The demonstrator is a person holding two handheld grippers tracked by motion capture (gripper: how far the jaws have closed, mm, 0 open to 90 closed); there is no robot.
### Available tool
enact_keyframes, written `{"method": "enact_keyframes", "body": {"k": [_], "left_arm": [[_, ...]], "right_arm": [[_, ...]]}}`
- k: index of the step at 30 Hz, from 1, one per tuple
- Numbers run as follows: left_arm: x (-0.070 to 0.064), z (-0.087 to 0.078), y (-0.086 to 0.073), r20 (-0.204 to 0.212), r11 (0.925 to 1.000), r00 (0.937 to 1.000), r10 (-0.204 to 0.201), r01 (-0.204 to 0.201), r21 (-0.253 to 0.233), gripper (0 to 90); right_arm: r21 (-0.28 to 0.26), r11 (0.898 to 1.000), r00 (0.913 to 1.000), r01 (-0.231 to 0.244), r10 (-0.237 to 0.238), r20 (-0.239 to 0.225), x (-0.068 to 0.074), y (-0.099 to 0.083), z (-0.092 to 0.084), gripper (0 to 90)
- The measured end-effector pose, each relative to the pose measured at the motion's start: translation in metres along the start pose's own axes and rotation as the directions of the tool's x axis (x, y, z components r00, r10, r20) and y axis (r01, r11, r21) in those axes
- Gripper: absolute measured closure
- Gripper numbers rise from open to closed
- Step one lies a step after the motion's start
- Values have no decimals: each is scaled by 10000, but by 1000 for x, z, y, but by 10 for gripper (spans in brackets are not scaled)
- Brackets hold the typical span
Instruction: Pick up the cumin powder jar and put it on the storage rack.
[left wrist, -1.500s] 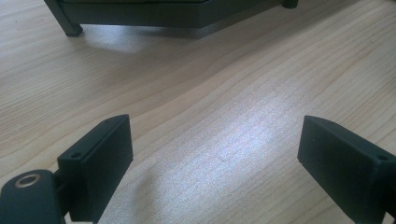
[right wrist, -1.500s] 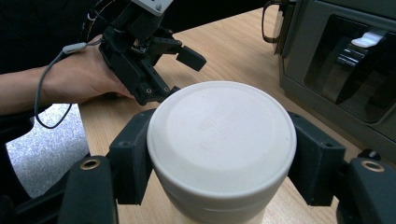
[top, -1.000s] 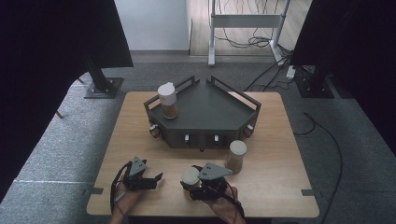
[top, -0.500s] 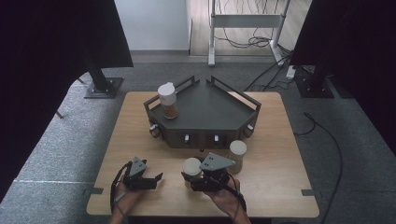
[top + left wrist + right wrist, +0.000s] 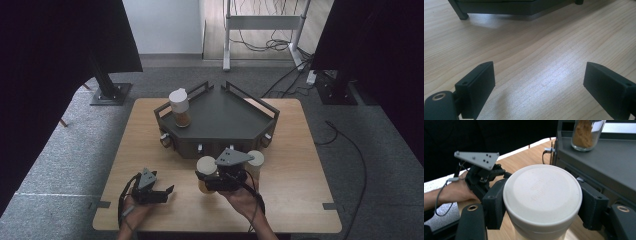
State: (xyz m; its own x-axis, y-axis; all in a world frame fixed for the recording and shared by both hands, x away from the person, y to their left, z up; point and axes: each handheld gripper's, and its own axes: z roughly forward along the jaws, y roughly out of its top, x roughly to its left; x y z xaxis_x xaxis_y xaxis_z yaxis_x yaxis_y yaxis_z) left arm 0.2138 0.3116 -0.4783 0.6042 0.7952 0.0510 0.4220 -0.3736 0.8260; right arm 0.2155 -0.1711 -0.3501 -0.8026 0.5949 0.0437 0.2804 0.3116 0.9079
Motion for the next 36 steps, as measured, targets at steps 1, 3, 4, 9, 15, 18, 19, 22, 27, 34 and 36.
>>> {"method": "enact_keyframes", "body": {"k": [1,3,4,9,15,18,19,22,27,34,36], "left_arm": [[1,0,0,20,10000,10000,-37,38,-20,101],[2,-1,-1,54,9999,9999,-113,113,-56,101],[2,-1,-1,55,9999,9999,-136,136,-62,101],[3,-1,-2,68,9998,9998,-162,162,-81,101],[3,-1,-2,98,9998,9998,-158,159,-111,100],[3,-1,-2,107,9999,9999,-117,118,-80,100],[3,-1,-2,104,9999,9999,-108,109,-88,100],[3,-1,-1,116,9999,9999,-98,99,-64,99],[3,-1,-1,124,10000,9999,-60,61,-41,100],[3,-1,-1,128,10000,9999,-60,61,-45,100],[3,-1,-1,134,10000,9999,-59,59,-36,100]], "right_arm": [[-13,10000,10000,-34,34,12,-1,3,-1,329],[-83,10000,10000,-28,29,53,-3,8,-1,329],[-114,9999,10000,-28,29,64,-4,11,-2,329],[-228,9997,9999,-69,71,90,-11,25,-4,329],[-298,9996,9995,-26,35,298,-17,41,-5,329],[-348,9993,9992,-122,135,365,-22,48,-6,330],[-367,9992,9990,-132,147,414,-23,50,-7,330],[-400,9991,9984,-124,146,553,-26,57,-8,330],[-478,9988,9966,-139,177,809,-32,66,-9,330],[-584,9981,9935,-199,263,1106,-40,75,-6,331],[-589,9981,9927,-186,255,1183,-42,79,-5,331]]}}
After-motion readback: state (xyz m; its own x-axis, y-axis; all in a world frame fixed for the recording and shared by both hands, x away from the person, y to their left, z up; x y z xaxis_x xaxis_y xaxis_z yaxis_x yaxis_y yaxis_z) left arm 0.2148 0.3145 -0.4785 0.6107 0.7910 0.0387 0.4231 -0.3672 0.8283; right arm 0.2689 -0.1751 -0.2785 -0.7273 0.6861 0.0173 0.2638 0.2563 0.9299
